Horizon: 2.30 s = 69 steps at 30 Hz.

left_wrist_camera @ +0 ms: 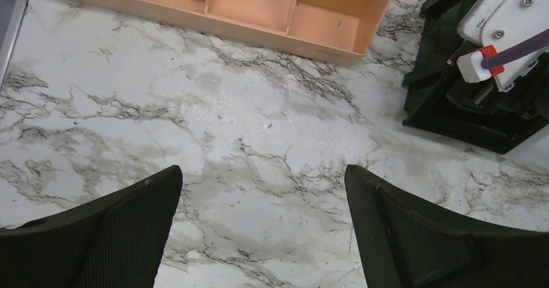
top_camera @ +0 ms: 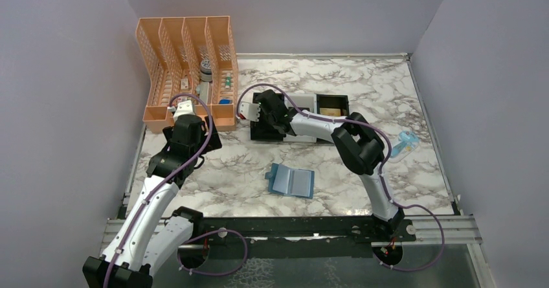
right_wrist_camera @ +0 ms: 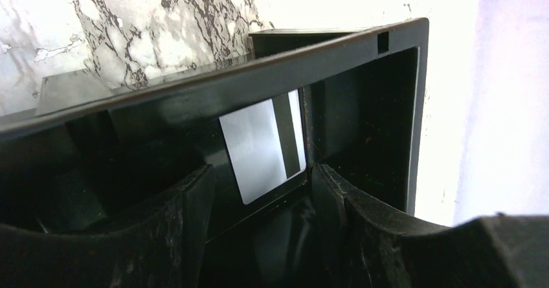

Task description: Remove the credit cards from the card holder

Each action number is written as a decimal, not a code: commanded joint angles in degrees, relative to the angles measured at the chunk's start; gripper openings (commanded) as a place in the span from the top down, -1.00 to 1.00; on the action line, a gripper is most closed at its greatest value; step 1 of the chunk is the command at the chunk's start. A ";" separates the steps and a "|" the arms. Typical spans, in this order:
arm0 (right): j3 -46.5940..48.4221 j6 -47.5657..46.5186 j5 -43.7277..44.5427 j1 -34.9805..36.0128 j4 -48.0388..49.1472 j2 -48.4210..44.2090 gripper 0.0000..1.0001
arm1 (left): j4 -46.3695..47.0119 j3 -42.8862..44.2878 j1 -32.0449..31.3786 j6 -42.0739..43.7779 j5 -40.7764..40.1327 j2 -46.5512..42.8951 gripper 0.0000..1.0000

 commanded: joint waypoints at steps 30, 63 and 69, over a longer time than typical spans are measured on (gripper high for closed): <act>-60.03 84.62 -0.46 -0.69 14.56 -64.29 -0.70 | 6.97 -2.63 0.23 3.12 18.12 0.02 -0.99; -68.48 100.35 -16.38 -0.66 6.51 -64.91 -0.02 | 17.45 -6.91 -29.13 -8.19 26.36 17.63 -0.54; -67.63 100.82 -15.72 -0.69 5.81 -63.29 0.07 | 17.91 -7.38 -31.65 -9.32 24.56 19.82 -0.42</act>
